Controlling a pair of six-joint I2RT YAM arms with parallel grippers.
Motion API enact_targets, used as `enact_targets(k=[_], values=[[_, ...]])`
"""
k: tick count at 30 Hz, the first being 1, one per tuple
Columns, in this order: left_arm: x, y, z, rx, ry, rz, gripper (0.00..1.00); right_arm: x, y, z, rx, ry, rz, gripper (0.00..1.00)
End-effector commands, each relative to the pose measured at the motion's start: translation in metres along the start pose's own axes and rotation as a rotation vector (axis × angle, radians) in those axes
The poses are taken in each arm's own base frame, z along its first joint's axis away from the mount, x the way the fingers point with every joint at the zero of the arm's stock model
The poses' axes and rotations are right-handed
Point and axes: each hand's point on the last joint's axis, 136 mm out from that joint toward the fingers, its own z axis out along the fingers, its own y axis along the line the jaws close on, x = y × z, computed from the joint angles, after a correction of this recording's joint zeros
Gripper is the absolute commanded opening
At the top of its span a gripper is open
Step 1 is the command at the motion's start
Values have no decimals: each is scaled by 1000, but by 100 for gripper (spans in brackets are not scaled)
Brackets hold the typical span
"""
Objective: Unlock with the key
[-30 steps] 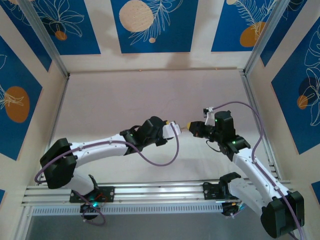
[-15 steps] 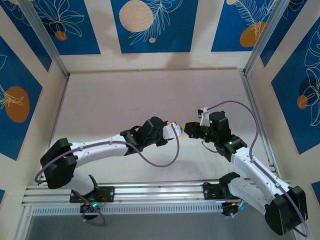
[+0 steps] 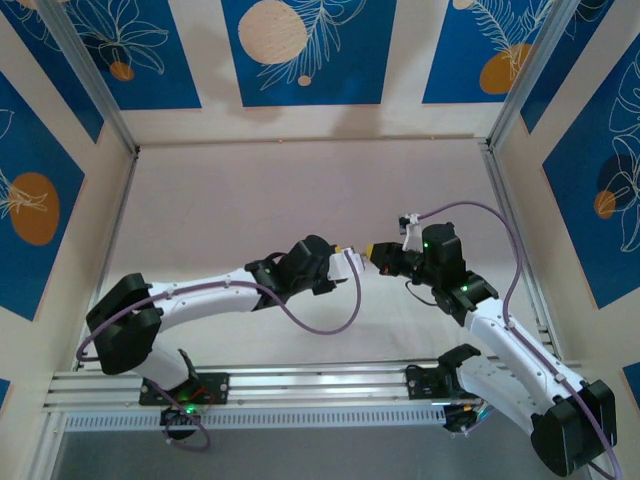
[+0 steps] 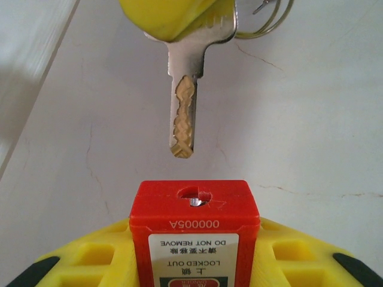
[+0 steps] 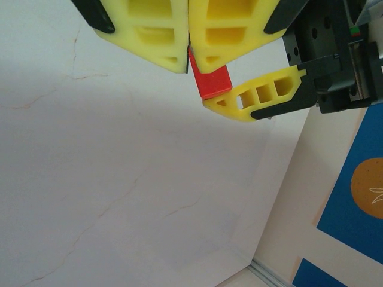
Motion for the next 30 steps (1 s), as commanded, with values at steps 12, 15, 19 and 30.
enact_targets(k=[12,15,19,30], values=[[-13,-2,-4,-2,-28,-9,20,9,3,12,-24,42,8,0],[-13,-1,-3,-6,-21,-9,20,12,2,13,-23,51,8,0],[-14,1,-2,-15,-20,-6,20,16,-3,14,-5,58,9,0],[-18,2,-4,-17,-36,-18,19,25,-8,20,-9,76,23,0]])
